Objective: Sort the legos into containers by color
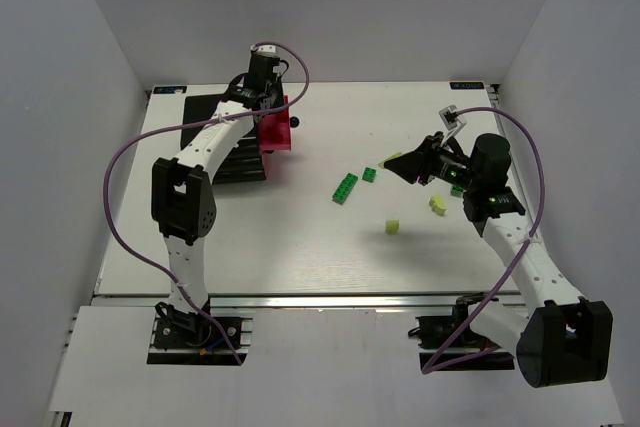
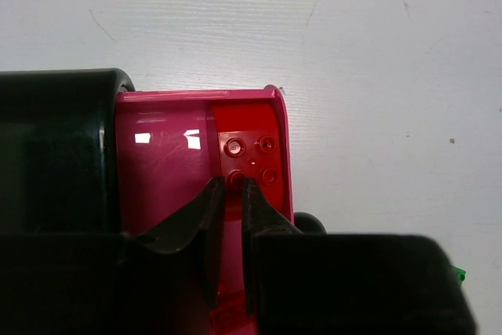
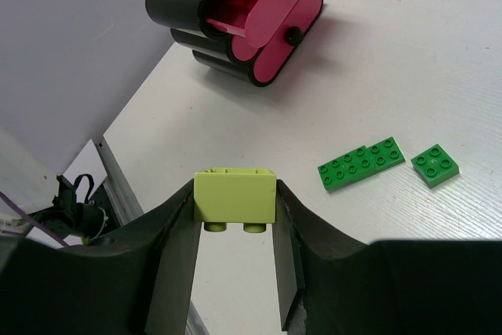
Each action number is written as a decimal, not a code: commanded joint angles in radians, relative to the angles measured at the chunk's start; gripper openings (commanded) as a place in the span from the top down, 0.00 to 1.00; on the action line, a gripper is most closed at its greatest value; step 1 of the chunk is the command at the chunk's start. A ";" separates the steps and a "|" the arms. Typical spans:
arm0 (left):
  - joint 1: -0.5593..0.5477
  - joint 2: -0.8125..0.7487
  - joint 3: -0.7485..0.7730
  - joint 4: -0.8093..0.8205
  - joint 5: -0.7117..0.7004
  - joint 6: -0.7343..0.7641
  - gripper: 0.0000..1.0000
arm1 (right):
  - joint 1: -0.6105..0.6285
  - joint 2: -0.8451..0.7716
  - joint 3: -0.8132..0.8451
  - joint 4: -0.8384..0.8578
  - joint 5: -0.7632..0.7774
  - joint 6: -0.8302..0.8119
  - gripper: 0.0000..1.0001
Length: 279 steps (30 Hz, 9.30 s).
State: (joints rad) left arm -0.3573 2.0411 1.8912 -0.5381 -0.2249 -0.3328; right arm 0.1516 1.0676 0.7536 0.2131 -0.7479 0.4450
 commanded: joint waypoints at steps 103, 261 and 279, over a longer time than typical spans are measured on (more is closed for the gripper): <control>-0.002 -0.053 0.063 -0.068 -0.077 0.120 0.91 | -0.027 -0.001 0.000 0.042 -0.033 0.006 1.00; -0.264 0.249 -0.184 0.319 -1.024 0.790 0.52 | -0.049 0.008 0.009 0.026 -0.054 -0.003 1.00; -0.353 0.214 -0.181 0.391 -0.996 0.822 0.71 | -0.049 0.006 0.010 0.026 -0.054 -0.003 1.00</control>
State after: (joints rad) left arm -0.6582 2.3009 1.6928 -0.1787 -1.2228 0.4850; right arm 0.1059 1.0821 0.7536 0.2119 -0.7887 0.4446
